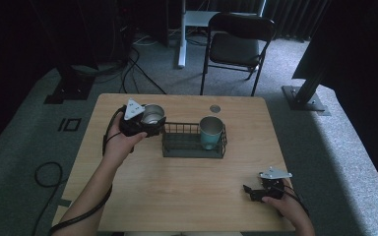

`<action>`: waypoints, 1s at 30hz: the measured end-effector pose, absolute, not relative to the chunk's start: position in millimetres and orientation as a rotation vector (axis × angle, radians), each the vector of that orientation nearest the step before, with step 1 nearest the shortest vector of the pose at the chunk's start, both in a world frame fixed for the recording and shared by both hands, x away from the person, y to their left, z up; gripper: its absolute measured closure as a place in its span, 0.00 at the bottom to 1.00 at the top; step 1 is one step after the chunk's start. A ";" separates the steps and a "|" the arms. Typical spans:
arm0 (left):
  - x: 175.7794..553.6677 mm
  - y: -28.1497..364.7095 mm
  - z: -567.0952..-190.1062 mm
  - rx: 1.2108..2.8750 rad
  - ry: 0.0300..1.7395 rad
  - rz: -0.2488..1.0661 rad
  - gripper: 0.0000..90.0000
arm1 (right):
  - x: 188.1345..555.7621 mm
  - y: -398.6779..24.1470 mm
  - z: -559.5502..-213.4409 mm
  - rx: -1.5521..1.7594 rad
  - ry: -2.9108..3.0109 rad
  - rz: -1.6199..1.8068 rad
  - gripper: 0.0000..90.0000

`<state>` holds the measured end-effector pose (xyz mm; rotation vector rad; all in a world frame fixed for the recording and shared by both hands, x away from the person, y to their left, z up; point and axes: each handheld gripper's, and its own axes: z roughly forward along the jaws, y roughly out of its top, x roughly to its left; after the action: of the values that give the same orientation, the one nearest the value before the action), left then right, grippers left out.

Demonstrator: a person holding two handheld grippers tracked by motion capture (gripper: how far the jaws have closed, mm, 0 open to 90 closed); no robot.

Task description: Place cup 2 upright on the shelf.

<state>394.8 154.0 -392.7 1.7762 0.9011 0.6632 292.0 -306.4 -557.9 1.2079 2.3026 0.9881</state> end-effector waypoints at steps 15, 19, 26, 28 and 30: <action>404.2 117.6 -392.4 1.793 0.839 0.611 0.15 | 292.0 -306.4 -557.9 1.207 2.301 0.989 0.12; 405.9 110.1 -395.8 1.801 0.831 0.597 0.15 | 292.0 -306.4 -557.9 1.207 2.301 0.989 0.12; 410.1 98.6 -409.3 1.794 0.820 0.565 0.15 | 291.9 -306.4 -557.9 1.208 2.303 0.989 0.12; 411.9 95.6 -412.6 1.798 0.825 0.558 0.15 | 291.9 -306.4 -557.9 1.208 2.303 0.988 0.12; 413.2 93.1 -415.7 1.793 0.830 0.552 0.15 | 291.9 -306.4 -557.9 1.208 2.302 0.989 0.12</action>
<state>413.2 93.1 -415.7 1.7927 0.8301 0.5525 291.9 -306.4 -557.9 1.2077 2.3024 0.9885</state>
